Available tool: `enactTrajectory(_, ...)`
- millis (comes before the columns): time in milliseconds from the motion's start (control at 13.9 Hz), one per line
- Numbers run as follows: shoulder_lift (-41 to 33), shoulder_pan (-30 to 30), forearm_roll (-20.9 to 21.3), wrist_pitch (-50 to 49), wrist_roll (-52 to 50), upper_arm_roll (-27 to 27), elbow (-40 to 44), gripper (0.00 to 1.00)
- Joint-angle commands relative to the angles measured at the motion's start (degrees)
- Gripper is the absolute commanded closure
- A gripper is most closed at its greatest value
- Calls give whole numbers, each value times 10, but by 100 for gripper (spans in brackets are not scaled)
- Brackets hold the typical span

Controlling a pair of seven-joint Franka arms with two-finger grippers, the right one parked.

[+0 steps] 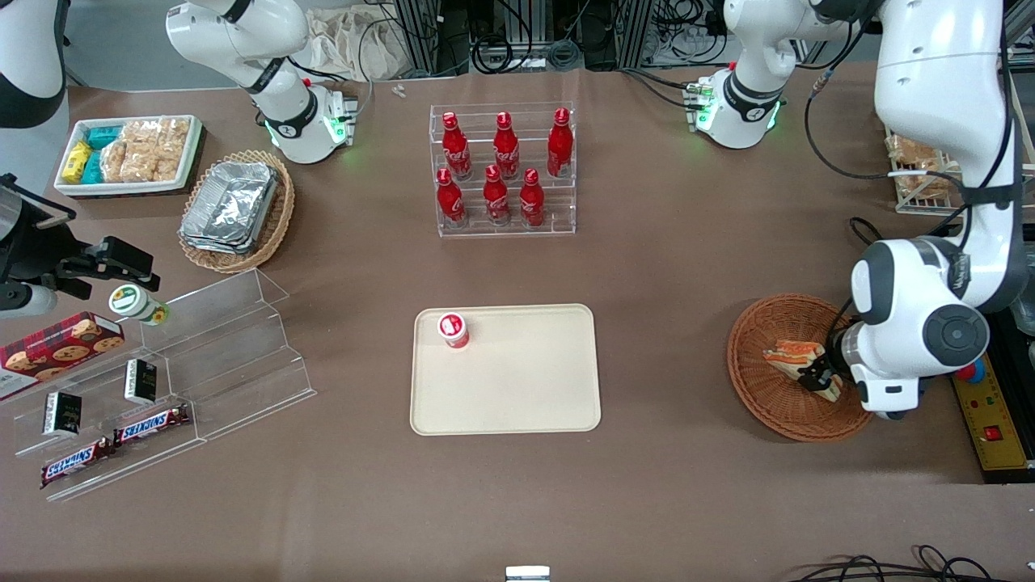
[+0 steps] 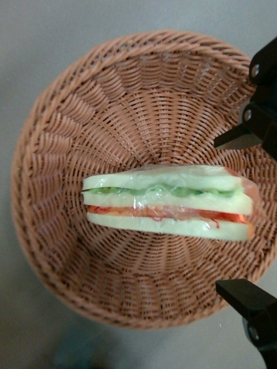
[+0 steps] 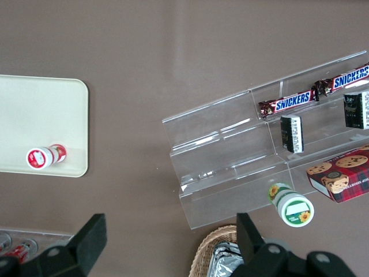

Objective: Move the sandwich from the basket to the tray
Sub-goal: 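Lower the open left gripper around the wrapped sandwich and close it, then lift the sandwich out of the basket with the left gripper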

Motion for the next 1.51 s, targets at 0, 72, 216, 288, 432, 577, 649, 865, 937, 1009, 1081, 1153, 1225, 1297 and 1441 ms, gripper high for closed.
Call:
enactTrajectory(0,6,1,-6,27,-12,-1,-13,0)
enactTrajectory(72,9,1,-6,30,-12,-1,-12,2)
enactTrajectory(216,15,1,-8,40,-13,-1,-12,26)
enactTrajectory(288,16,1,-9,40,-13,-1,-11,41)
enactTrajectory(432,11,1,-10,37,-18,-1,-11,74)
enactTrajectory(577,-8,0,-10,20,-28,-1,-8,83)
enactTrajectory(649,-31,1,-10,-3,-25,-1,-4,83)
enactTrajectory(865,-86,1,-12,-105,-17,-1,36,87)
enactTrajectory(937,-95,1,-16,-141,-17,-1,60,87)
enactTrajectory(1009,-103,-4,-24,-181,-16,-2,87,88)
enactTrajectory(1081,-106,-6,-30,-217,-7,-8,111,90)
enactTrajectory(1153,-114,-7,-30,-248,29,-29,128,90)
enactTrajectory(1225,-127,-6,-29,-265,74,-50,130,90)
enactTrajectory(1297,-135,-6,-30,-269,127,-64,130,87)
enactTrajectory(1441,-130,-7,-29,-265,150,-119,134,87)
